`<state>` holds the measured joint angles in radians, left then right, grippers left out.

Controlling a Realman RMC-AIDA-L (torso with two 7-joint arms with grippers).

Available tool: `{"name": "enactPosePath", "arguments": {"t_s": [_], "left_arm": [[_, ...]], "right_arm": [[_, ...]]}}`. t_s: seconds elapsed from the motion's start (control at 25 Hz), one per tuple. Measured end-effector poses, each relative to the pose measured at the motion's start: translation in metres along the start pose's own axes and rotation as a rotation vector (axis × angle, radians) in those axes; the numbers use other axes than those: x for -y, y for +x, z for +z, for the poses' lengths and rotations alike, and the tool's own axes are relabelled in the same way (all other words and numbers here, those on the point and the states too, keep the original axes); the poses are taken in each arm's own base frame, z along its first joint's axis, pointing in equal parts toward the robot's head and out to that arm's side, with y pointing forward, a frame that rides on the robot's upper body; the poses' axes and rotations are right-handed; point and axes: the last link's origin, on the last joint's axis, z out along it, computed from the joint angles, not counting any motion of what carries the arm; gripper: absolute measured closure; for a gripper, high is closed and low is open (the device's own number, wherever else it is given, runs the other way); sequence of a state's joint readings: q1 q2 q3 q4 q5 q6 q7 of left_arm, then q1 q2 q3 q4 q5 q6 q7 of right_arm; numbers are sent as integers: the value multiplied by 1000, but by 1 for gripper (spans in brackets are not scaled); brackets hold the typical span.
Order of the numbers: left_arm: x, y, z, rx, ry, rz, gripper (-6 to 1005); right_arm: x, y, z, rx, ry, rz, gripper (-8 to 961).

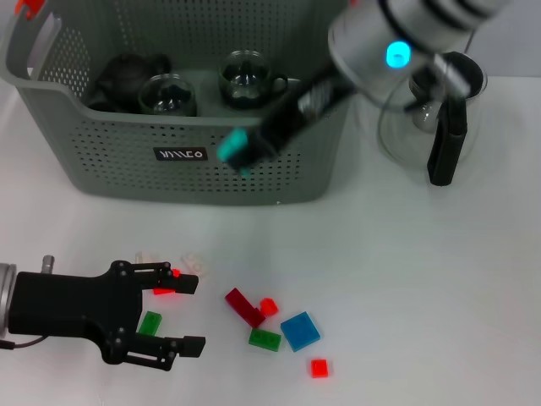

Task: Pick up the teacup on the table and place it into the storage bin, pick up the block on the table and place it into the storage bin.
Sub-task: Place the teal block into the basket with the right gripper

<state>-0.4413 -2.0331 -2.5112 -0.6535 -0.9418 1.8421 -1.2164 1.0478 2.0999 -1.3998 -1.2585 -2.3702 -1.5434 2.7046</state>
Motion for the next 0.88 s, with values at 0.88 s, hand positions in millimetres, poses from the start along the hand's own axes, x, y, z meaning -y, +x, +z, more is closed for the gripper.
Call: {"name": "enactPosePath", "arguments": {"t_s": [0.88], "left_arm": [[4, 3, 1, -8, 17, 19, 140]], "right_arm": [[79, -50, 44, 155, 363, -62, 526]]}}
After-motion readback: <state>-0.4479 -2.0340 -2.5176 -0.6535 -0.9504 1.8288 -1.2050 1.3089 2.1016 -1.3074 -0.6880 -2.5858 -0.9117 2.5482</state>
